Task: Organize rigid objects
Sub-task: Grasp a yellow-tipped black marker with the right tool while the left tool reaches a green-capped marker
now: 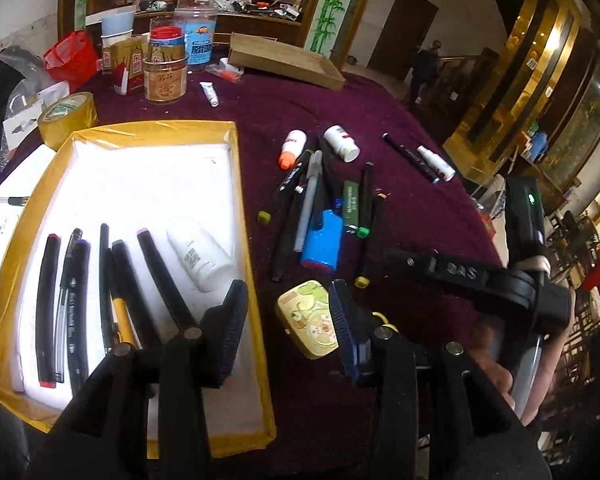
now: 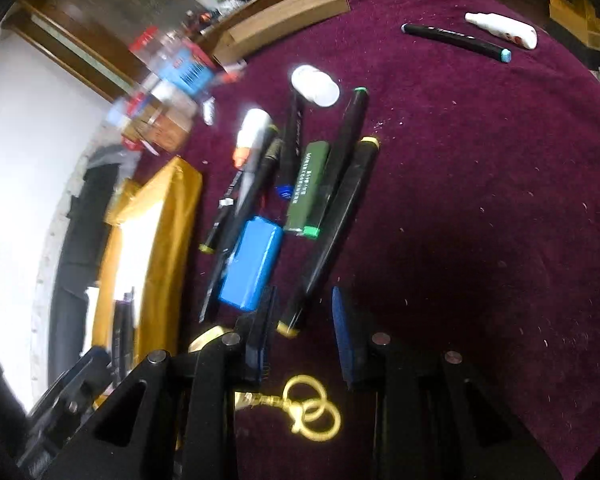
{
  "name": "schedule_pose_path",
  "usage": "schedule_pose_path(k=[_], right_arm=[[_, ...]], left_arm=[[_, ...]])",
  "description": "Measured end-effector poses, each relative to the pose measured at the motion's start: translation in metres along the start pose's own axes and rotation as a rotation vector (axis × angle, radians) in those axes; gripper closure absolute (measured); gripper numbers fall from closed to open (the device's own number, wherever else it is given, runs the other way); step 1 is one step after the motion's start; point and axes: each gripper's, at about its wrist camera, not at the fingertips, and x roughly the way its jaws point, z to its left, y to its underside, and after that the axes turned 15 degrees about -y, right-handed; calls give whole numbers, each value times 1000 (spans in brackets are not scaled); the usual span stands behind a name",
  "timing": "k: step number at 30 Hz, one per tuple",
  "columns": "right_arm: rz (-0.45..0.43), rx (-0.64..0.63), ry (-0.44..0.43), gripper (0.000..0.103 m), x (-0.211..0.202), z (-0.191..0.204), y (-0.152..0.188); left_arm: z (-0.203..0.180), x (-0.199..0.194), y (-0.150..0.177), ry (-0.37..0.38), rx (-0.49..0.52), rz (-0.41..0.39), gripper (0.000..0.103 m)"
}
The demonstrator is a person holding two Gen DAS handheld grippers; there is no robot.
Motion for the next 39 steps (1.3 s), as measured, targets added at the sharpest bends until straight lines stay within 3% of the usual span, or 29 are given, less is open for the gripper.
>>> schedule_pose_path(k=[7,13,18,22,27,33,39], right_arm=[[10,-117,213,79,32,19,1],[-14,-91,244,90,12,1,1],[-76,-31,268,90,-29,-36,-1],[-73,11,123,90,-48,-62,-6],[-119,-52,113,90,-47,-61,-4],[-143,54,-38,90,-51,-82,-9],[-145,71,-67,90,-51,-86,-11]], left_arm=[[3,3,3,-22,-12,20,64],[-18,4,-3,42,42,34,64],[-55,16,-24,62,134,37,64],[-88,40,-43,65,207,79,64],[-122,81,-63,84,246,171,64],[-147,113,-82,75,268,238,64],[-159,143,-100,12,260,264,65]])
